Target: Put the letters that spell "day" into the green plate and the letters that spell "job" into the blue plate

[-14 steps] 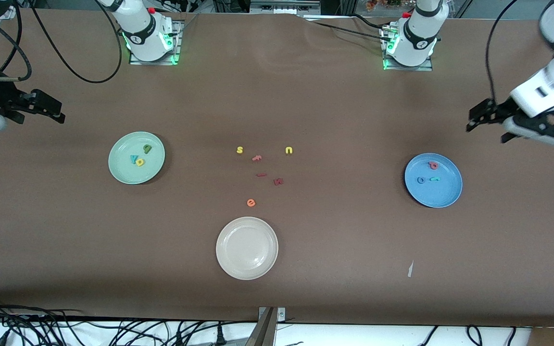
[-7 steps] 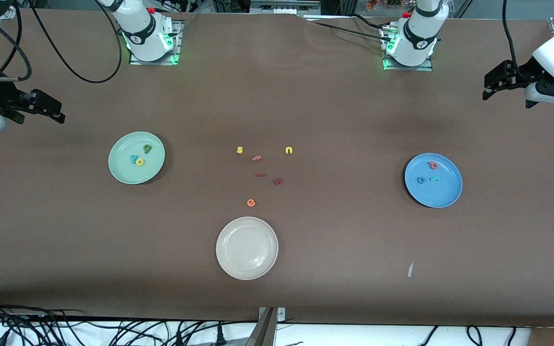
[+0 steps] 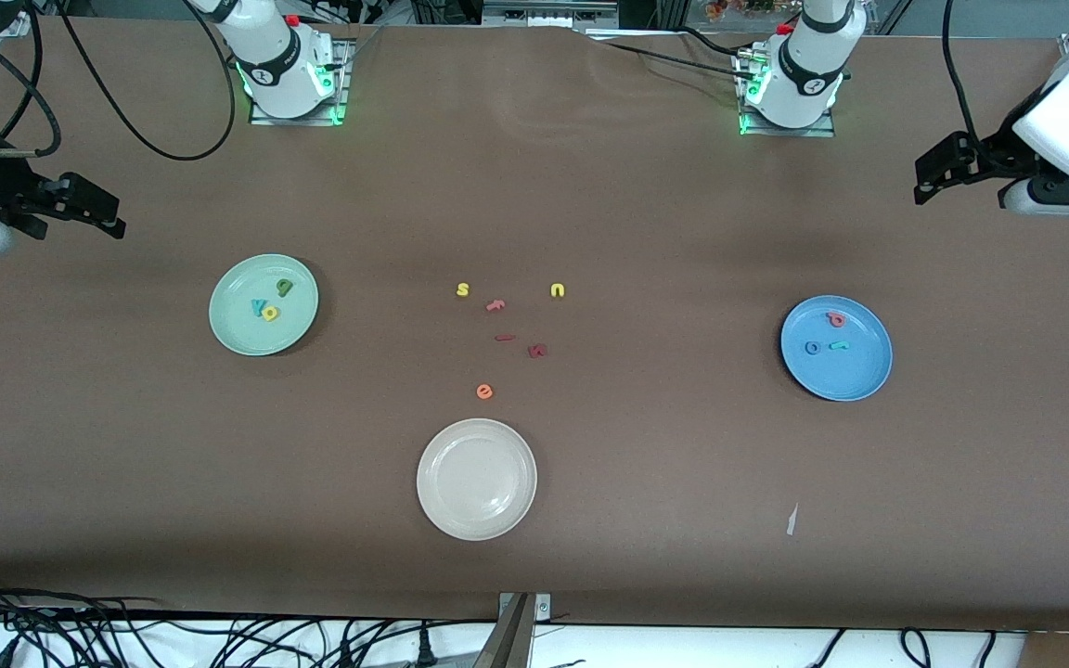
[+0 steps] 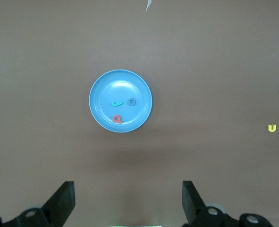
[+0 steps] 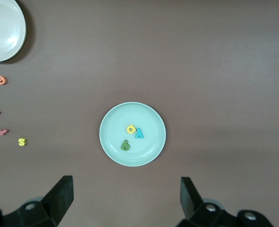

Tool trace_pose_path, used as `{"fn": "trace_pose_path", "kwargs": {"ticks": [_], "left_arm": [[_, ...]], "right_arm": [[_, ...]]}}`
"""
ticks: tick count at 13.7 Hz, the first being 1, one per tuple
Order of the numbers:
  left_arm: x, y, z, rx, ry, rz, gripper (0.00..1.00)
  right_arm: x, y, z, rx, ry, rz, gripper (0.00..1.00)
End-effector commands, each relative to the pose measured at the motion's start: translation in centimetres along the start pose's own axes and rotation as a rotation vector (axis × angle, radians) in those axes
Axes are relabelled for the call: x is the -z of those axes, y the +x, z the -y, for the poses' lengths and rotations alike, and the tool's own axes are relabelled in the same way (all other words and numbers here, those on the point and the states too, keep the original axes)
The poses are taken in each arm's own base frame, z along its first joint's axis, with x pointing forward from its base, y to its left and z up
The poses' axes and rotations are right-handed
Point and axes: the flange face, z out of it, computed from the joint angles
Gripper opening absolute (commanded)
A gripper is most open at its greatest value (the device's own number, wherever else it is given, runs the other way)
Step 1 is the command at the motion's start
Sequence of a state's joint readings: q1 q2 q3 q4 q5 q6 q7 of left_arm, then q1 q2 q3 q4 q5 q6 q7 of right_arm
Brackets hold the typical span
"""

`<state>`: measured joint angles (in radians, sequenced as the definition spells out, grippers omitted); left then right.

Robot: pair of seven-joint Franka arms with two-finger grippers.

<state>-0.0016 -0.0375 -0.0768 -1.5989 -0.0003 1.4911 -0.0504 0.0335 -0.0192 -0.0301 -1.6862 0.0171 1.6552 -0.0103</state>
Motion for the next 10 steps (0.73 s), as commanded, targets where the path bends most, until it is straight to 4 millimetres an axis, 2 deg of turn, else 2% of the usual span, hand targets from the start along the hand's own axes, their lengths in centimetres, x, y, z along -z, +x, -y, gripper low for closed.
{"fn": "trace_pose_path", "kwargs": {"ticks": [1,4,10], "left_arm": [[0.3,1.7,0.1,0.008,0.016,0.013,1.00],[0.0,2.3,1.4,0.031,0.013,0.013,1.00],[0.6,2.3,0.7,0.017,0.013,0.001,1.00]], "right_arm": [[0.3,0.3,0.0,-0.004,0.012,-0.004,1.00],[0.3,0.3,0.1,-0.002,0.012,-0.004,1.00],[0.2,0.3,0.1,-0.009,0.015,0.000,1.00]]}}
